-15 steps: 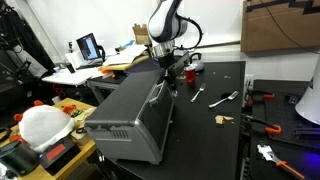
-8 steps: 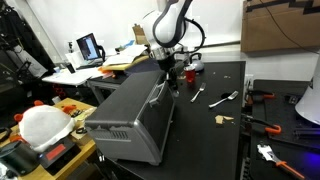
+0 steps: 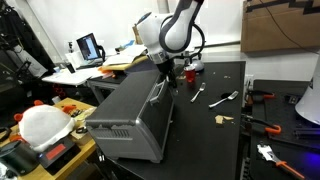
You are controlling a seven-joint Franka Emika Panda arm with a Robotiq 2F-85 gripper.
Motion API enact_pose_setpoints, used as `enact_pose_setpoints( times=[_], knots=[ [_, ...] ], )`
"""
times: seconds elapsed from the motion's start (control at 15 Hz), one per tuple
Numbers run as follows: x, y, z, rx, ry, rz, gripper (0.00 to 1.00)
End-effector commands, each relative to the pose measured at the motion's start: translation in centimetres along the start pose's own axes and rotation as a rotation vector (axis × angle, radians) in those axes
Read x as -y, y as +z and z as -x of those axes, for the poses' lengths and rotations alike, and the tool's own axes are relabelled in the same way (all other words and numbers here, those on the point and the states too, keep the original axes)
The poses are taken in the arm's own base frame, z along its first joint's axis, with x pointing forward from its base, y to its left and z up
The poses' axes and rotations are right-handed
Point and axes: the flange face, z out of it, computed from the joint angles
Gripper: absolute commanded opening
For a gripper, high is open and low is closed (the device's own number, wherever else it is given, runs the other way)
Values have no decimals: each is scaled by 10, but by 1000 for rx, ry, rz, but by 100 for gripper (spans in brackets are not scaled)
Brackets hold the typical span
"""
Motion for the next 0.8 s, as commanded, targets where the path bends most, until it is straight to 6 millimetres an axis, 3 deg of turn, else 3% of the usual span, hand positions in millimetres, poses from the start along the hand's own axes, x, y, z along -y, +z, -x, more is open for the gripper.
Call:
enact_pose_setpoints(
  times=[0.0,0.47,0.53,0.67,0.73],
  knots=[
    [-17,-32,12,-35,16,117,3],
    [-16,-34,11,-54,-67,260,3],
    [29,-8,3,-47,-88,264,3],
    [51,-8,11,-35,-93,297,3],
    [64,-7,18,-24,-89,310,29]
  ],
)
